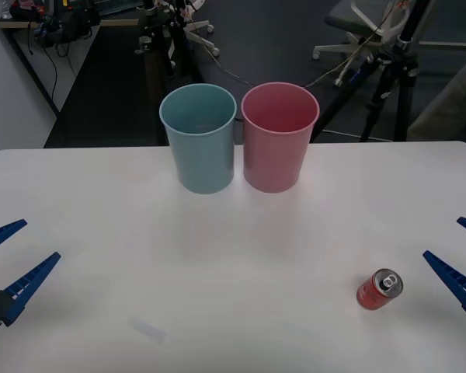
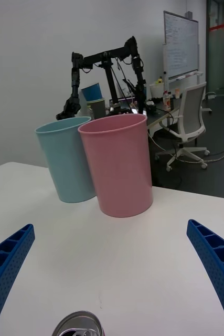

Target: Grasp the object on the table and drop it into the matching bin: aluminum can to the light blue bin, PET bottle to the pink bin.

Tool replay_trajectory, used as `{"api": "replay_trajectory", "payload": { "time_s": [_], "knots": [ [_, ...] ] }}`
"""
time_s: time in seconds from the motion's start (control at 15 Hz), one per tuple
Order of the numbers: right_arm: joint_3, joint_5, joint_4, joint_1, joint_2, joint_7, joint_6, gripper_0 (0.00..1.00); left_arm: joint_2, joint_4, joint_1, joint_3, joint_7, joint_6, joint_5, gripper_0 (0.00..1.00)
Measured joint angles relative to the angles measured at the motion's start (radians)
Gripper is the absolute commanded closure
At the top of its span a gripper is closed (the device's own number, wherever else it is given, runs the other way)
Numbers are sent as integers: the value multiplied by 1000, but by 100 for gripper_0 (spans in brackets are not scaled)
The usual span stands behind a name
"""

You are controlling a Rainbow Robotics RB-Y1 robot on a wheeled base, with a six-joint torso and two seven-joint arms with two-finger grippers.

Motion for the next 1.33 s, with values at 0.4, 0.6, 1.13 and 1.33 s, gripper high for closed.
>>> {"api": "replay_trajectory", "payload": {
  "time_s": [0.4, 0.6, 1.13, 1.33],
  "knots": [
    [20, 53, 7, 3, 25, -6, 7, 0, 0, 0, 0, 0, 0, 0, 0, 0],
    [35, 71, 8, 11, 25, 8, 19, 0, 0, 0, 0, 0, 0, 0, 0, 0],
    [84, 16, 173, 31, 25, 272, -49, 0, 0, 0, 0, 0, 0, 0, 0, 0],
    [86, 6, 245, 32, 26, 367, -93, 0, 0, 0, 0, 0, 0, 0, 0, 0]
  ]
}}
